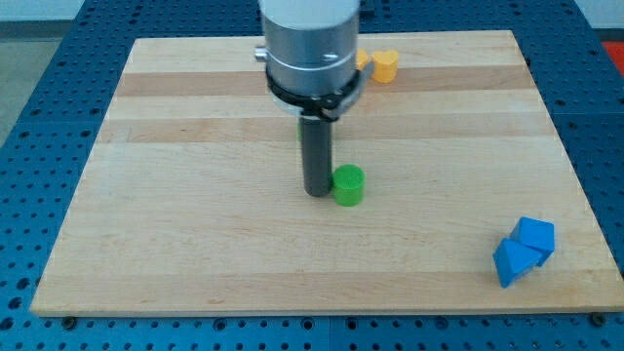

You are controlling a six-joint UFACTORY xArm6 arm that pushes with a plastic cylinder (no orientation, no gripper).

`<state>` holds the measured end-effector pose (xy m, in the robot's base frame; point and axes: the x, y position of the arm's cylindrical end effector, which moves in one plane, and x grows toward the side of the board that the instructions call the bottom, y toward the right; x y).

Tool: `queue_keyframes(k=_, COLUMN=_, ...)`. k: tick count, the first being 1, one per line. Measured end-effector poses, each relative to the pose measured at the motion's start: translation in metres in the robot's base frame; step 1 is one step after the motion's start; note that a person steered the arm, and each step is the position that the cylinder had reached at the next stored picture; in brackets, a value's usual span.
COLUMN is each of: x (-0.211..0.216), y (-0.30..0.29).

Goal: Move the blue cube right a bit

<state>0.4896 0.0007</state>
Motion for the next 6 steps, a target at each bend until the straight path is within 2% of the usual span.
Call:
queue_keyframes(k=4, x=-0.012, y=0.117)
queue_keyframes(k=6, x=-0.003, y=0.160)
